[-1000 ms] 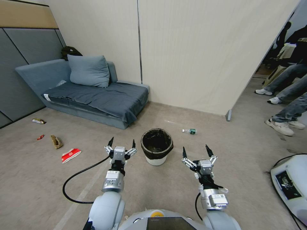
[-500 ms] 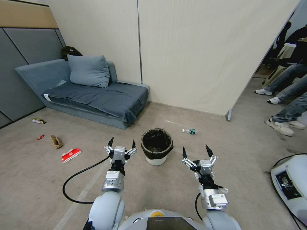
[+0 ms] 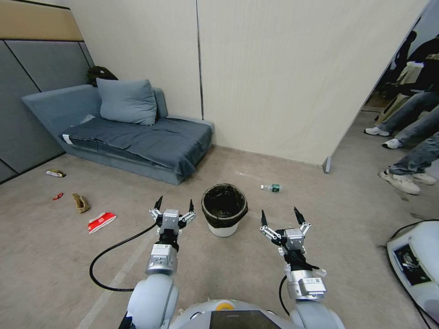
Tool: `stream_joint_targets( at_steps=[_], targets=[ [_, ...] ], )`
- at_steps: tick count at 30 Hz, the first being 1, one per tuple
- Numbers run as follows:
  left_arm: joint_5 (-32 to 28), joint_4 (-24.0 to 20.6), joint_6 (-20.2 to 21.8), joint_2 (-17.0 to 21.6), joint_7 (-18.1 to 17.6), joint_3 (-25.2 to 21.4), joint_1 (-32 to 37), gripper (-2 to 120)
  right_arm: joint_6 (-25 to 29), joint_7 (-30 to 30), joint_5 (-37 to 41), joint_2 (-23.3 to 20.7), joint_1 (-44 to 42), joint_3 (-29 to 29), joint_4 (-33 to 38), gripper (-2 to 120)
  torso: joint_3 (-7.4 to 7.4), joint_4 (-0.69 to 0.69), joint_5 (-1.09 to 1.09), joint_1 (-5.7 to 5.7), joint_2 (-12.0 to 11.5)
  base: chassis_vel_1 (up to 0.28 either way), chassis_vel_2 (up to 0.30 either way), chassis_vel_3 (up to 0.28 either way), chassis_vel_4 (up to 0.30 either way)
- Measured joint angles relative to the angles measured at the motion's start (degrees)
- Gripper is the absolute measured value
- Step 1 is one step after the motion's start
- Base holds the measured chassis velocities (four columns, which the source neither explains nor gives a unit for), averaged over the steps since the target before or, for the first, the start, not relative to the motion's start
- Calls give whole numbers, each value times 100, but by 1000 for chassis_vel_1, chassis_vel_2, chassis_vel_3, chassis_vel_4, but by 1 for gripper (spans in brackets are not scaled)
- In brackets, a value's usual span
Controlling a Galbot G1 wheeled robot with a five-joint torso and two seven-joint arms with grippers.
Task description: Pick up the trash bin, then pick up the garbage from the floor and place it into the trash bin.
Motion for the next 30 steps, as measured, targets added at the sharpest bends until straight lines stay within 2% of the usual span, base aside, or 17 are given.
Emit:
stream_joint_targets(
  at_steps=[6, 10, 11, 13, 16, 19, 30],
  targets=[
    [-80, 7, 24, 3, 22, -40, -41, 100, -143, -35, 38, 0, 267, 253, -60, 100, 0, -1, -1, 0, 0, 0, 0, 0, 0],
    [-964, 110, 388, 84, 252, -495, -439, 100, -624, -164, 204, 1, 1192, 1102, -265, 100, 1, 1, 1, 0, 0, 0, 0, 0, 0],
    [-964, 110, 388, 84, 252, -495, -439, 100, -624, -164, 204, 1, 1192, 1102, -265, 100, 1, 1, 1, 0, 0, 0, 0, 0, 0],
    [-1503, 182, 610, 129, 403, -767, -678, 100, -663, -179, 217, 0, 1253, 1166, -281, 100, 1, 0, 1, 0, 0, 0, 0, 0, 0],
    [-1733, 279, 652, 119, 576, -654, -706, 100, -667, -181, 219, 1, 1258, 1171, -283, 100, 1, 0, -4, 0, 0, 0, 0, 0, 0],
    [-1812, 299, 667, 123, 609, -602, -711, 100, -668, -190, 225, 1, 1265, 1171, -287, 100, 1, 0, 2, 0, 0, 0, 0, 0, 0],
    [-2134, 269, 810, 172, 600, -510, -715, 100, -588, -294, 242, 0, 1176, 1001, -295, 100, 0, 0, 0, 0, 0, 0, 0, 0, 0]
  ],
)
